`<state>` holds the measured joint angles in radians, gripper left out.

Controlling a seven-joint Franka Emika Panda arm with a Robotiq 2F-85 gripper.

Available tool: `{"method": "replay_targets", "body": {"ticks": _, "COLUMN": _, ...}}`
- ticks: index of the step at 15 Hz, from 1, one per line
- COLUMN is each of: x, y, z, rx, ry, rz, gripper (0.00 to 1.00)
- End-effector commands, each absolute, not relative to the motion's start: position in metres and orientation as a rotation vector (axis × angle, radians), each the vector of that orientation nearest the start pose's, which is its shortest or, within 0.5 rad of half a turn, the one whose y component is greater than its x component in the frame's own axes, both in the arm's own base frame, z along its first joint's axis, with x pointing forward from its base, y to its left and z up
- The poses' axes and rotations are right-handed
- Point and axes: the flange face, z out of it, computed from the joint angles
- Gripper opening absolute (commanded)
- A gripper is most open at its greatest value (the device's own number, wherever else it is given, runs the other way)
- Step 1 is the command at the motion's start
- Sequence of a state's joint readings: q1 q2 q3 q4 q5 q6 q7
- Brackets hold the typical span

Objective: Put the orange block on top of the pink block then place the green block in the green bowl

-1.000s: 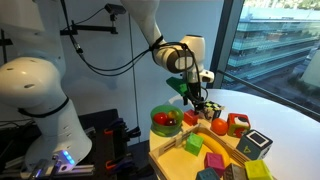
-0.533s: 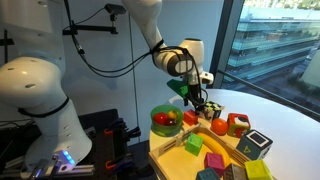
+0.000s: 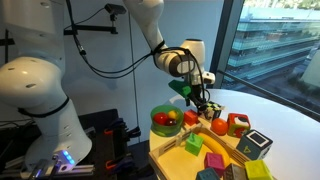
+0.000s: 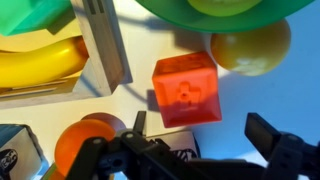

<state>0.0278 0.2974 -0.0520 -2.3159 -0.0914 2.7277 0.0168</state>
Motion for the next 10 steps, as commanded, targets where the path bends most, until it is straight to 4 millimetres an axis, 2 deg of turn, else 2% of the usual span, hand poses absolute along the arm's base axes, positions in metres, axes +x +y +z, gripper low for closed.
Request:
{"method": "replay_targets", "body": {"ticks": 1, "x": 0.542, "y": -0.017, "z": 0.225, "rx": -3.216, "ry": -0.061, "rz": -0.202, "gripper": 1.00}}
{"method": "replay_targets", "body": {"ticks": 9, "x": 0.536, "y": -0.015, "z": 0.209, "rx": -3.210, "ry": -0.063, "rz": -0.161, "gripper": 1.00}}
{"method": "replay_targets", "body": {"ticks": 10, "x": 0.536, "y": -0.015, "z": 0.209, "rx": -3.211, "ry": -0.060, "rz": -0.156, "gripper": 0.75}}
